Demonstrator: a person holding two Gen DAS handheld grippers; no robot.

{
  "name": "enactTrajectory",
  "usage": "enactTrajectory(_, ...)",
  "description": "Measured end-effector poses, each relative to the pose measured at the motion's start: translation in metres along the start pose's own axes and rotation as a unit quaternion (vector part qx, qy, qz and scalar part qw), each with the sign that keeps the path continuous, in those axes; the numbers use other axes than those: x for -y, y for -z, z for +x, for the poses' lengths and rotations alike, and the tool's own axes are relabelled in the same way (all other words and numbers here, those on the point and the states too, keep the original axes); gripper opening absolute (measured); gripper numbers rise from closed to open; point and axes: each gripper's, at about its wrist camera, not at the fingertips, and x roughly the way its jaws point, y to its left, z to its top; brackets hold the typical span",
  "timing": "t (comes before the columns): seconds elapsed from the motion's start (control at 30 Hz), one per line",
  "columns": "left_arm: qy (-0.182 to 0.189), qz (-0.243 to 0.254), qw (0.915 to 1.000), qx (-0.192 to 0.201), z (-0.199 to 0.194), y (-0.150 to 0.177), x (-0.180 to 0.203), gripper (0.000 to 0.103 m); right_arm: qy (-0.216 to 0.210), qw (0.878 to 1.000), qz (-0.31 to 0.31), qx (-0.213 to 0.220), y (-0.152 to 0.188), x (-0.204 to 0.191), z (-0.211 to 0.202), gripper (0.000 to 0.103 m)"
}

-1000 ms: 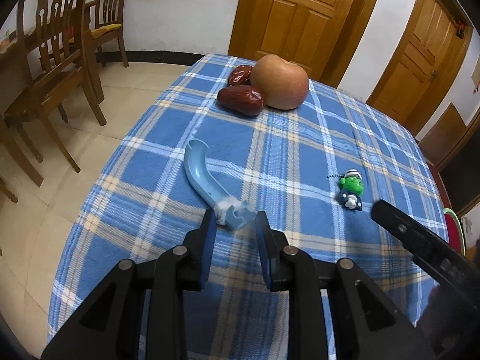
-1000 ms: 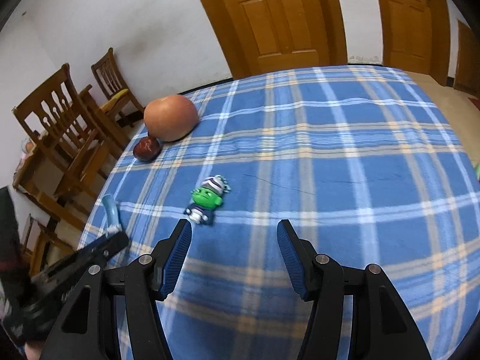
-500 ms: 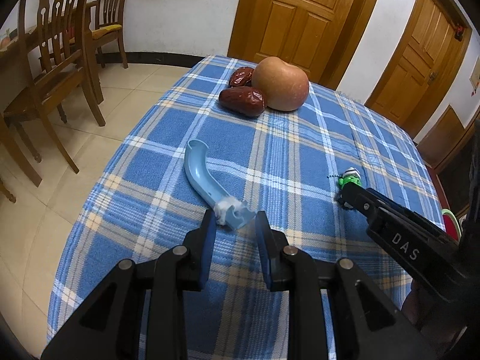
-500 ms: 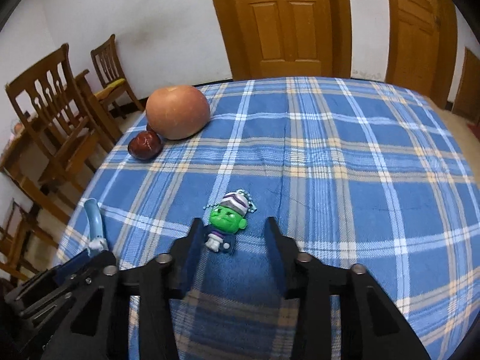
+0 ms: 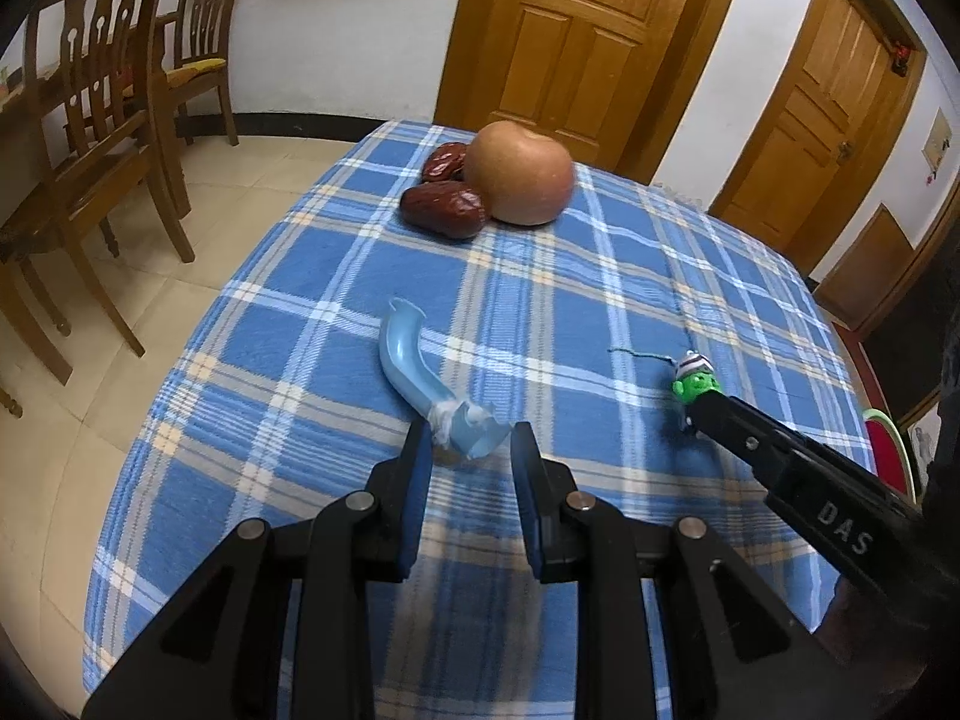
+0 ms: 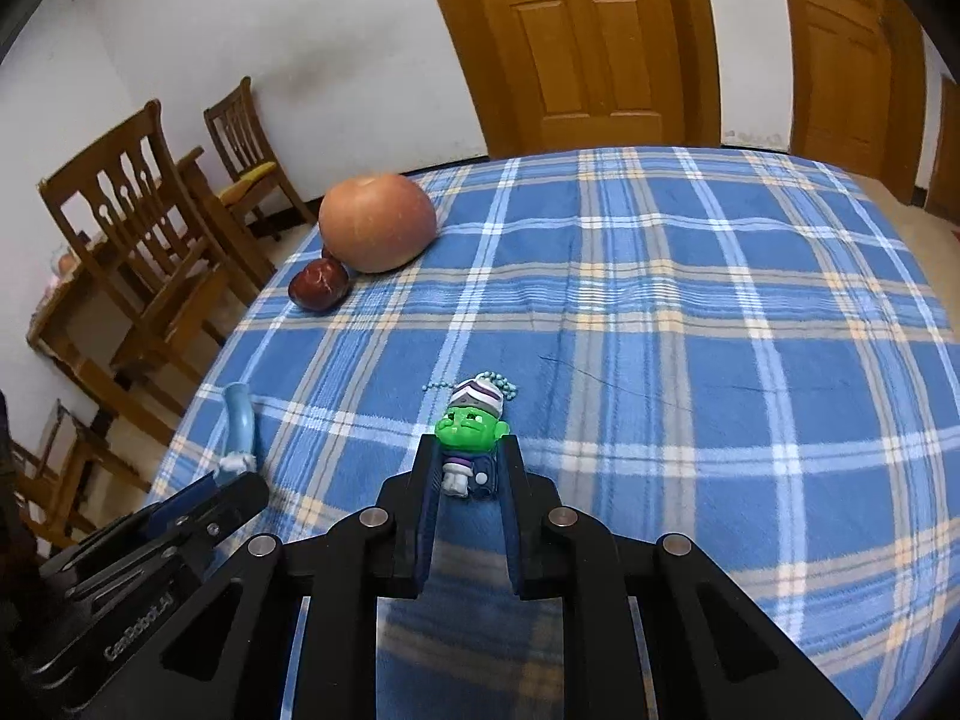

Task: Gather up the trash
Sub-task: 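Carry blue handle and green figure over the red bin and release both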

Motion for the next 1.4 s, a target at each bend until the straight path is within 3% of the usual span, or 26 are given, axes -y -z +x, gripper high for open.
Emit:
enactTrajectory(0.6, 0.075, 0.048, 0.996, 0.006, -0.03, 0.007, 0.064, 0.016, -0.01, 0.997, 0.051, 0.056, 0.025, 0.056, -0.092, 0.018)
enactTrajectory(0.83, 0.086, 0.073, 0.9936, 0.006, -0.037, 0.011, 0.092, 0.015, -0.008, 0.994, 0.077, 0.079, 0.035, 0.084, -0.121, 0.019)
enactTrajectory(1.4, 0.149, 0.153, 0.9769, -0.008, -0.042, 0.021, 0.191, 0.015, 0.037, 0.983, 0.136, 0.121, 0.058, 0.163, -0.182, 0.019)
